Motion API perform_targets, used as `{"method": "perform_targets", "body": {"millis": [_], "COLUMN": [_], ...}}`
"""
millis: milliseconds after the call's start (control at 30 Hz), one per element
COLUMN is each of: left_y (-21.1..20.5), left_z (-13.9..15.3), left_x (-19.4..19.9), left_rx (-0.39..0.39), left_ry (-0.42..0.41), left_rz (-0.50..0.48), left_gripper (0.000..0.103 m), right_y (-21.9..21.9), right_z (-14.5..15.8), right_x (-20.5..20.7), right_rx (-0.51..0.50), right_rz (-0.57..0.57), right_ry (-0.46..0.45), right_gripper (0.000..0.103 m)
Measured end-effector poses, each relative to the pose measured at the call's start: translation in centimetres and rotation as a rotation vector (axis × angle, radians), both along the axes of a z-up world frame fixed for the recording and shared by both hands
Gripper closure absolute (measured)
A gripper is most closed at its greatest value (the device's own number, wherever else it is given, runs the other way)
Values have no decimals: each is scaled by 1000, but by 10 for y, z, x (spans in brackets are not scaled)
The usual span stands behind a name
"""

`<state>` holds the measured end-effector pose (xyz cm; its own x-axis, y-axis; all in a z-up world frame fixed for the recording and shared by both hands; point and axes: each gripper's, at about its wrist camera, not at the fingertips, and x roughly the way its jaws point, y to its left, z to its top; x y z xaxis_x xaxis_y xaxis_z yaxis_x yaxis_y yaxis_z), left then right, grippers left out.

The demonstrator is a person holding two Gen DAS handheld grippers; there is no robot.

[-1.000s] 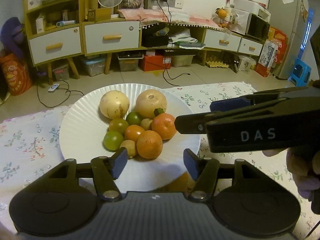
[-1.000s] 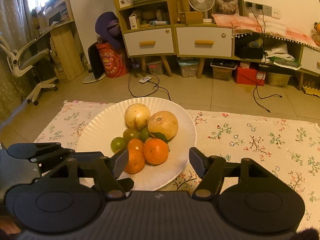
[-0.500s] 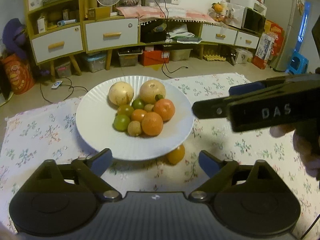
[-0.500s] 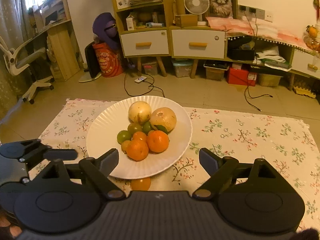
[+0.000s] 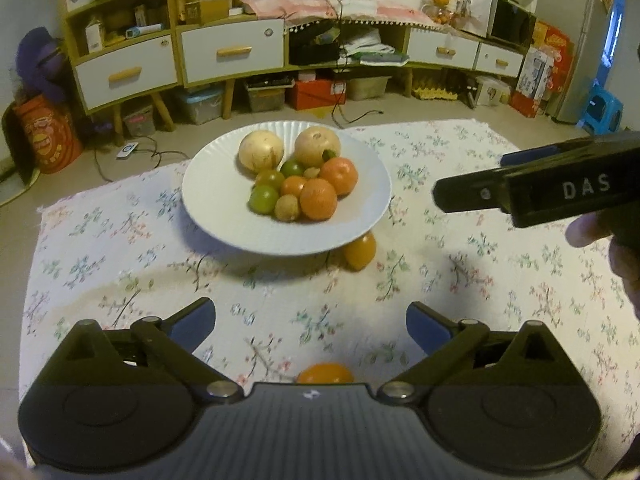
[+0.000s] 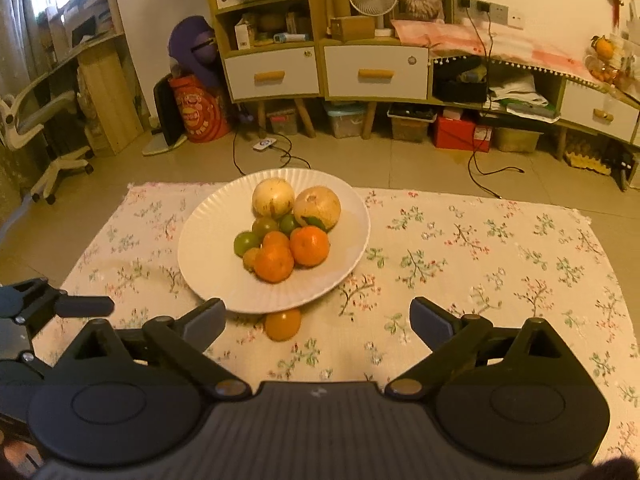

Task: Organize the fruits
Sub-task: 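Move both grippers back toward the orange fruits left on the cloth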

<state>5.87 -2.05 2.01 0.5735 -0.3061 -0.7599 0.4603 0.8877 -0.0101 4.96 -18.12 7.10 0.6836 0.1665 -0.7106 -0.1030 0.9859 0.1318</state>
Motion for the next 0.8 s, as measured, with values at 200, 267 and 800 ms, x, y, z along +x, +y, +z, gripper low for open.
{"method": "perform_targets", "body": {"millis": [200, 267, 800], "left_y": [13, 17, 33], "left_z": [-2, -3, -30], "left_x": [-10, -13, -35], "left_rx": [8, 15, 78], "left_ry": [16, 17, 47], "left_rz": [22, 19, 19], "left_gripper": [11, 11, 11], "right_y": [5, 7, 30], "right_z": [-5, -8, -49], "right_x": [-12, -16, -40], "right_rx": [-14, -21, -143], "right_rz": [8, -1, 53], "right_ry": [25, 34, 161], "right_gripper": [3, 3, 1]}}
